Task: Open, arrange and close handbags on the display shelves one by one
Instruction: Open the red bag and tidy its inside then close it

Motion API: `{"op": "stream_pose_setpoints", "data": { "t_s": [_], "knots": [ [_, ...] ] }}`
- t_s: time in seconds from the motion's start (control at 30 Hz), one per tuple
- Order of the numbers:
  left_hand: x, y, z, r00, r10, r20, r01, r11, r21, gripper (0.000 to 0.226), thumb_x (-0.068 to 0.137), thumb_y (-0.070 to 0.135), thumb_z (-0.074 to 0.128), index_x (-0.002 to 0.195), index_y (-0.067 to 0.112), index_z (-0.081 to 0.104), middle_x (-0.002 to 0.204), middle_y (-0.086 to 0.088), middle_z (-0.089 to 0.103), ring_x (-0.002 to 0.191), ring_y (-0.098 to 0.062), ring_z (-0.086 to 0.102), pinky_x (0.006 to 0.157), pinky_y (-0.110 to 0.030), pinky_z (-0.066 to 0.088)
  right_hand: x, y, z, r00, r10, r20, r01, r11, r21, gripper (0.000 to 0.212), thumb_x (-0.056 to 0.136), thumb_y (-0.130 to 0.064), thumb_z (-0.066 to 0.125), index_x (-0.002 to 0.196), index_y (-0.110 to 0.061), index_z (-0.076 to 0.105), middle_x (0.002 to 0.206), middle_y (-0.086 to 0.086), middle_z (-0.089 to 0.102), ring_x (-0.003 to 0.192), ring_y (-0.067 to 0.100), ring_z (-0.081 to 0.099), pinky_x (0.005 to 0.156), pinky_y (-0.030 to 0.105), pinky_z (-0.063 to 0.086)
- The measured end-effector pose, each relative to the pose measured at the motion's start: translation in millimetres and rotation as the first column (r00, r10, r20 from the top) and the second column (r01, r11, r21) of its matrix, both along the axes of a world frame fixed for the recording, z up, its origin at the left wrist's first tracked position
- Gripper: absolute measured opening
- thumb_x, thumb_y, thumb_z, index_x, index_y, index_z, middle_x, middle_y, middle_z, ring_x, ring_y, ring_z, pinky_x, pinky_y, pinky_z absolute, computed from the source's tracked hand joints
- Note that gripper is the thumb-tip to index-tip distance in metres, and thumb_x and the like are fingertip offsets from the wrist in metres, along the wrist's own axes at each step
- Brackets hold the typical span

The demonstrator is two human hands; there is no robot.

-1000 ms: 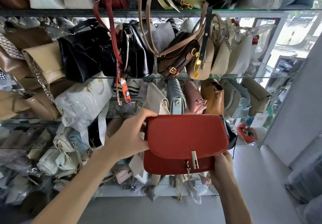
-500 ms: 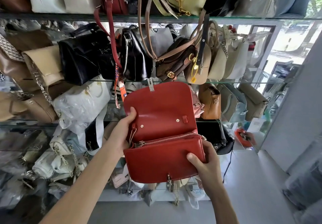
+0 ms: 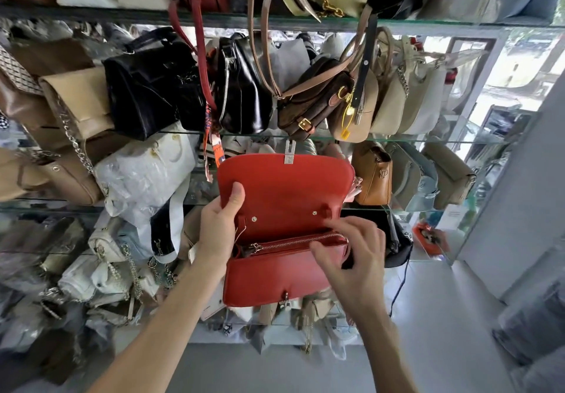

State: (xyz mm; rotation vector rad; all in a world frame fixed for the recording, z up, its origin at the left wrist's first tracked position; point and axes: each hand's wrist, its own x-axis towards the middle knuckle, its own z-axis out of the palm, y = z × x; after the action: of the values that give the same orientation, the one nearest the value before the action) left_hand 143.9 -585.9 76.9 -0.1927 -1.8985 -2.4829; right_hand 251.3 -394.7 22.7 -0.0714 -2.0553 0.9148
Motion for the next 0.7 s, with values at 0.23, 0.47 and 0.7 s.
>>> {"op": "stream_pose_setpoints", "data": {
  "t_s": [0.23, 0.47, 0.7],
  "knots": [
    [-9, 0, -16, 0.993, 0.003, 0.116, -0.006, 0.999, 0.032, 0.028, 0.095, 0.048, 0.064, 0.102, 0.023, 0.075, 0.102, 0.003, 0.081, 0.097, -0.017, 0.077, 0.086, -0.033, 0.058, -14, -42, -9, 0.984, 0.132, 0.118, -0.152, 0.973, 0.173, 0.035, 0.092, -0.067, 0.059, 0.088, -0.038, 0.078, 0.091, -0.019, 0.059, 0.091, 0.008, 0.053, 0.088, 0.031, 0.041],
    [-11, 1, -30, 0.972, 0.072, 0.225, -0.094, 0.991, 0.092, 0.045, 0.091, 0.047, 0.074, 0.122, 0.015, 0.073, 0.114, -0.007, 0.078, 0.111, -0.032, 0.072, 0.104, -0.054, 0.054, -14, -47, -20, 0.941, 0.207, 0.267, -0.217, 0.976, 0.01, 0.038, 0.092, -0.057, 0.062, 0.068, -0.029, 0.071, 0.079, -0.016, 0.055, 0.087, 0.011, 0.051, 0.092, 0.028, 0.029],
    [8, 9, -34, 1.0, 0.031, 0.002, -0.03, 0.999, -0.017, 0.071, 0.08, 0.06, 0.074, 0.085, -0.01, 0.063, 0.083, -0.013, 0.066, 0.078, -0.028, 0.061, 0.077, -0.046, 0.047, -19, -56, -18, 0.868, 0.049, 0.493, -0.051, 0.999, -0.009, 0.035, 0.076, -0.069, 0.065, 0.067, -0.038, 0.053, 0.071, -0.016, 0.056, 0.085, 0.004, 0.051, 0.086, 0.031, 0.033]
  ]
}}
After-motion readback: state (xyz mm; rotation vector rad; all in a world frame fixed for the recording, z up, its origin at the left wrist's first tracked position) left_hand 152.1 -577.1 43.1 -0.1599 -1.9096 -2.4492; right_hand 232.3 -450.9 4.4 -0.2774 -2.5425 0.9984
